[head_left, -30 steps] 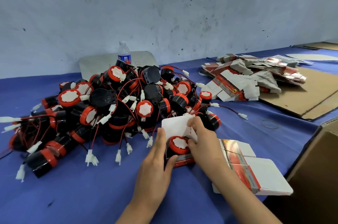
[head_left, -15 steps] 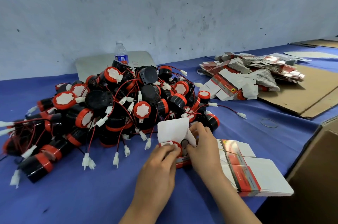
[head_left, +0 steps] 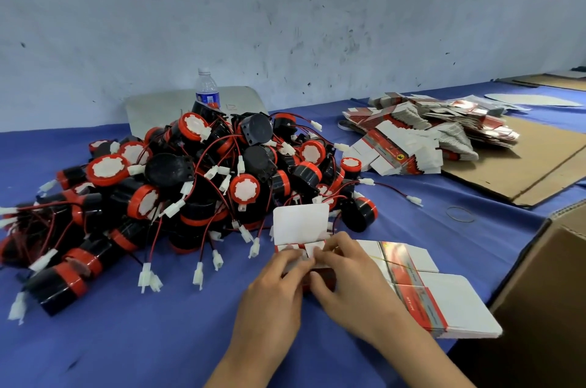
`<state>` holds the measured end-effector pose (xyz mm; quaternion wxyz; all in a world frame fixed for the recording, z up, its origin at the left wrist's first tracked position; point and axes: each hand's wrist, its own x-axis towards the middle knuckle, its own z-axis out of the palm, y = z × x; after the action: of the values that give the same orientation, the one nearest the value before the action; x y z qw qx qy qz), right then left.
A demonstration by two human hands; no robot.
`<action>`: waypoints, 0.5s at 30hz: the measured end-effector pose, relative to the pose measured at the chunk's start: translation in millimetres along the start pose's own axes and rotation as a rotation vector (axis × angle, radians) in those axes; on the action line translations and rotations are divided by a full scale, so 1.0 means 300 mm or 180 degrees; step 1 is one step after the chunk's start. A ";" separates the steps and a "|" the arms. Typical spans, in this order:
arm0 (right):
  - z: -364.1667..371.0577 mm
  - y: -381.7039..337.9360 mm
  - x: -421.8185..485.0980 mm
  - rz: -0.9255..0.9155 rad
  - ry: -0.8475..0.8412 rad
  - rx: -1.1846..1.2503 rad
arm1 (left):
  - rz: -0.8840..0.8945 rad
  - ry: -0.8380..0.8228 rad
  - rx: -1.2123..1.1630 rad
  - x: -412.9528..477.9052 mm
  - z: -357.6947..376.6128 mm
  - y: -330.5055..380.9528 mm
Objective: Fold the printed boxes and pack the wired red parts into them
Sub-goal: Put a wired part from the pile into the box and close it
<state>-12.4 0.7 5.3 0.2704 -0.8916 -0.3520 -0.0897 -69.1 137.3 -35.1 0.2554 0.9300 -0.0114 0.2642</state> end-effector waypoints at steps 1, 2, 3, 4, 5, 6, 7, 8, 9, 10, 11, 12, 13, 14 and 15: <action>-0.014 0.003 0.000 0.0014 -0.0035 0.0024 | -0.0004 -0.0054 -0.0012 0.002 -0.003 -0.002; -0.031 0.007 0.009 0.0111 -0.0009 0.0123 | 0.0023 -0.0067 -0.0070 0.003 -0.007 -0.003; -0.052 0.011 0.026 0.0298 0.0162 0.0337 | 0.0080 -0.0065 -0.0152 0.007 -0.011 -0.007; -0.071 0.014 0.049 0.0524 0.0498 0.0645 | 0.0122 -0.0088 -0.0240 0.013 -0.015 -0.012; -0.087 0.017 0.073 0.0730 0.0854 0.1018 | 0.0140 -0.0139 -0.0332 0.019 -0.017 -0.016; -0.101 0.016 0.102 0.0898 0.1011 0.1380 | 0.0155 -0.0210 -0.0434 0.026 -0.018 -0.022; -0.109 0.015 0.130 0.1027 0.0876 0.1665 | 0.0183 -0.0273 -0.0541 0.029 -0.016 -0.029; -0.109 0.013 0.152 0.1111 0.0554 0.1901 | 0.0222 -0.0302 -0.0617 0.031 -0.016 -0.035; -0.098 0.013 0.165 0.1205 0.0187 0.2091 | 0.0260 -0.0303 -0.0666 0.032 -0.016 -0.040; -0.085 0.013 0.170 0.1280 -0.0099 0.2209 | 0.0283 -0.0294 -0.0709 0.031 -0.015 -0.044; -0.076 0.015 0.166 0.1266 -0.0243 0.2267 | 0.0290 -0.0285 -0.0764 0.029 -0.013 -0.047; -0.070 0.018 0.161 0.1178 -0.0281 0.2299 | 0.0293 -0.0276 -0.0814 0.028 -0.012 -0.049; -0.068 0.023 0.154 0.1056 -0.0249 0.2344 | 0.0299 -0.0260 -0.0844 0.028 -0.010 -0.049; -0.064 0.030 0.149 0.0894 -0.0230 0.2325 | 0.0313 -0.0238 -0.0857 0.028 -0.009 -0.048; -0.063 0.037 0.146 0.0705 -0.0234 0.2207 | 0.0342 -0.0214 -0.0867 0.028 -0.008 -0.046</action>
<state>27.9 8.9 31.9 0.5519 -0.7823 -0.2722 0.0969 -60.8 151.6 -35.6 0.3641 0.8931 -0.1055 0.2422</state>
